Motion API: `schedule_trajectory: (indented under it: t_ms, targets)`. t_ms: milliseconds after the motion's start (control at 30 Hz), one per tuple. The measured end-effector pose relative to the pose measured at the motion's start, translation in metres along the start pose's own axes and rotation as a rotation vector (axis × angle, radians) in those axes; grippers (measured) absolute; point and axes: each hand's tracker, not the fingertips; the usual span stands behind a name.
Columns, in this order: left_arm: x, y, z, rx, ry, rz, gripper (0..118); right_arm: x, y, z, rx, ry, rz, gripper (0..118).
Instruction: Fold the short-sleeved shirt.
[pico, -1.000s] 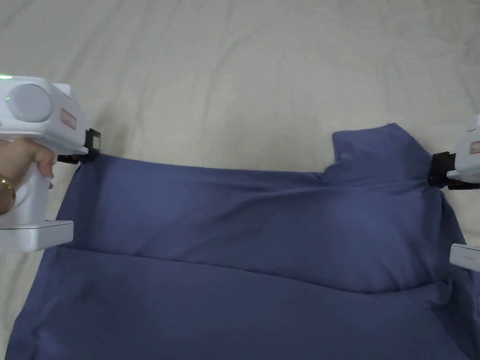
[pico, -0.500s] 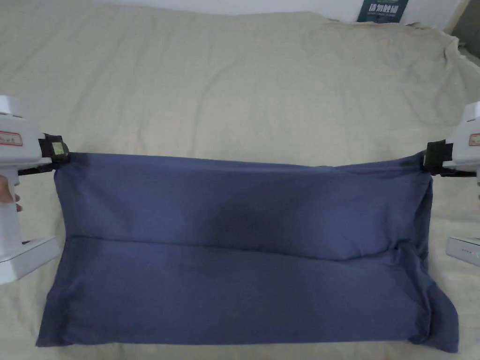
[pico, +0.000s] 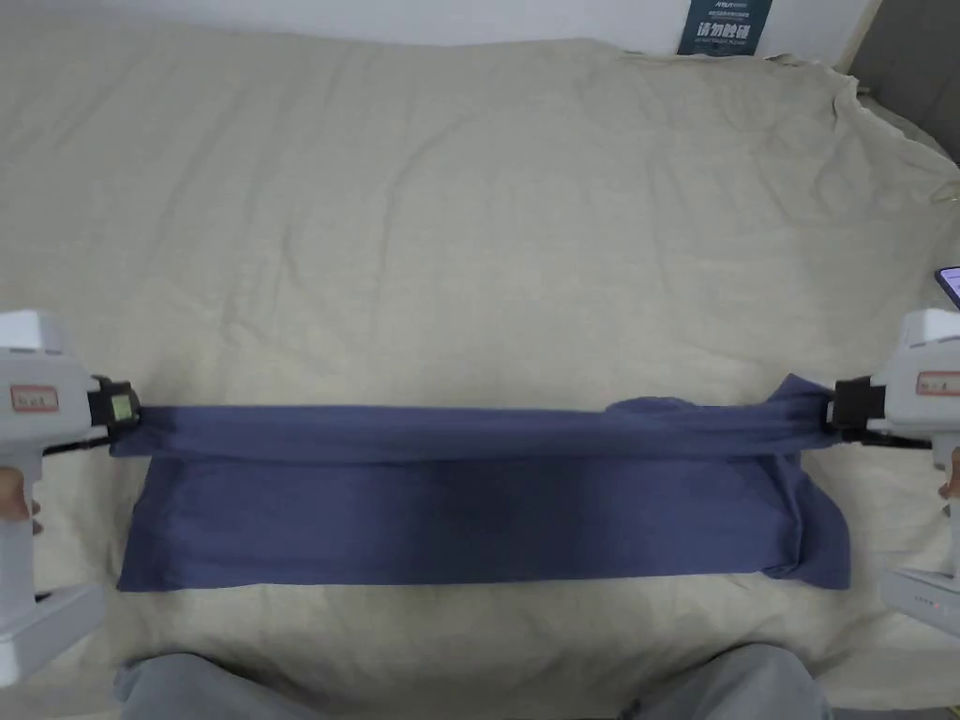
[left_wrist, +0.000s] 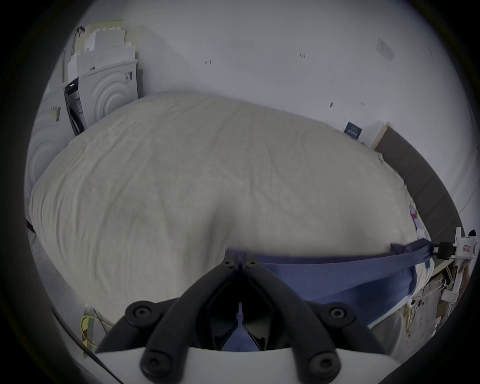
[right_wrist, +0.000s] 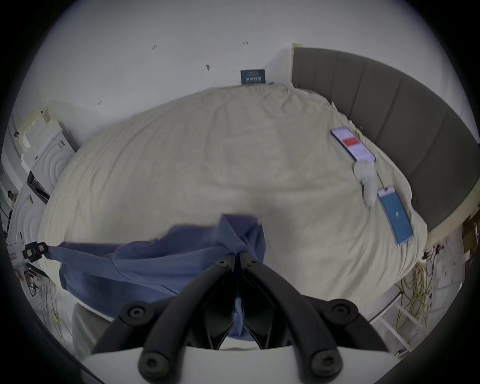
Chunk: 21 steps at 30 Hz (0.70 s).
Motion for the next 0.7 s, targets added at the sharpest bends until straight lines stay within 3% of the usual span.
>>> schedule_trajectory:
  t_ms: [233, 567, 633, 700]
  targets:
    - [0.003, -0.059, -0.027, -0.136, 0.083, -0.025, 0, 0.007, -0.052, -0.034, -0.128, -0.04, -0.044, 1]
    - [0.008, -0.06, -0.027, -0.142, 0.107, -0.089, 1, -0.001, -0.068, -0.048, -0.166, -0.084, -0.001, 2]
    - [0.008, -0.061, -0.024, -0.133, 0.105, -0.081, 23, -0.003, -0.068, -0.045, -0.153, -0.083, 0.036, 9]
    - [0.006, -0.057, -0.018, -0.119, 0.121, -0.091, 44, 0.0, -0.063, -0.037, -0.141, -0.08, 0.052, 27]
